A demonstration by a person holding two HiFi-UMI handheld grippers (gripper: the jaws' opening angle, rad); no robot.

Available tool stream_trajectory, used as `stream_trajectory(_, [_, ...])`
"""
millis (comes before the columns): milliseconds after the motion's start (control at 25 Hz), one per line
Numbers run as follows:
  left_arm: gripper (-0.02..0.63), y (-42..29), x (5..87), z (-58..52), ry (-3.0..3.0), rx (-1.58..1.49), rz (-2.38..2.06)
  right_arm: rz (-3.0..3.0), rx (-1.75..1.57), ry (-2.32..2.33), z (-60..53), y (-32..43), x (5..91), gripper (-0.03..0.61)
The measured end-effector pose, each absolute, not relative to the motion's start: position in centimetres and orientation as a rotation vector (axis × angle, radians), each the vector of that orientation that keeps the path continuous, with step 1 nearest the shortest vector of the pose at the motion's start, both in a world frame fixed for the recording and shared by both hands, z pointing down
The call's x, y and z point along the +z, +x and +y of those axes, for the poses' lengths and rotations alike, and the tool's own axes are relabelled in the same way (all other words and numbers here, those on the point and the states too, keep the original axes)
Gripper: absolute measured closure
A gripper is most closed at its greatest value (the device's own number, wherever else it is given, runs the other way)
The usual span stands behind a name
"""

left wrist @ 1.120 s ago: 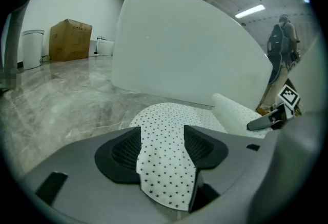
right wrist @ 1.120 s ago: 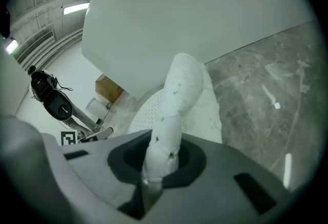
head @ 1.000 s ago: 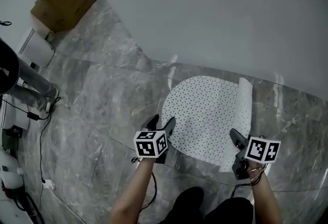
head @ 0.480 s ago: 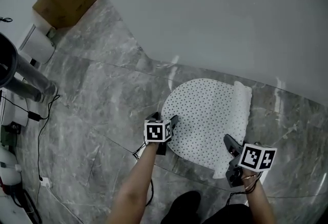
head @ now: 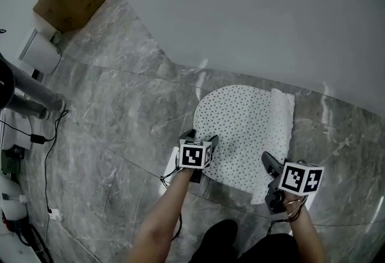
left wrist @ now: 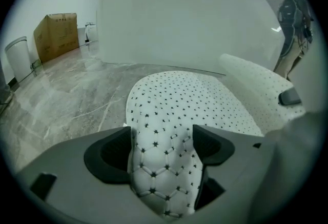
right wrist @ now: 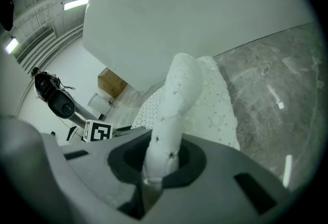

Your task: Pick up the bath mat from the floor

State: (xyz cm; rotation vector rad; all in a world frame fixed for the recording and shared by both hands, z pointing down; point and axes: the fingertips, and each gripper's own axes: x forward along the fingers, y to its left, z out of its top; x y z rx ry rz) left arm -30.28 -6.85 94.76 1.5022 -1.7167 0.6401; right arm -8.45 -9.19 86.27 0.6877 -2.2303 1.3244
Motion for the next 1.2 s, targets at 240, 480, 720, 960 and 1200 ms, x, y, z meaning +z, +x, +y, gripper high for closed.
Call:
stream_trajectory(240, [0.424, -27.7, 94.5, -7.1, 1.486, 0.689, -1.685, -2.214, 1.330, 0.727, -9.2, -7.2, 86.0, 0.548])
stream_trajectory(480, [0.592, -26.1, 94.2, -7.5, 1.436, 0.699, -1.721, -2.214, 1.349, 0.828, -10.1, -3.9, 85.3, 0.548])
stream_trajectory(720, [0.594, -23.0, 90.9, -8.2, 1.490, 0.456, -1.650, -2.185, 1.332, 1.014, -11.7, 1.7, 85.4, 0.548])
stream_trajectory(960, [0.595, -17.9, 88.0, -9.6, 1.570, 0.284, -1.548, -2.153, 1.365, 1.154, -12.5, 7.0, 85.6, 0.549])
stream_trajectory(1200, [0.595, -13.3, 86.4, -10.0, 1.642, 0.270, -1.443, -2.147, 1.371, 1.149, -12.2, 8.2, 85.6, 0.549])
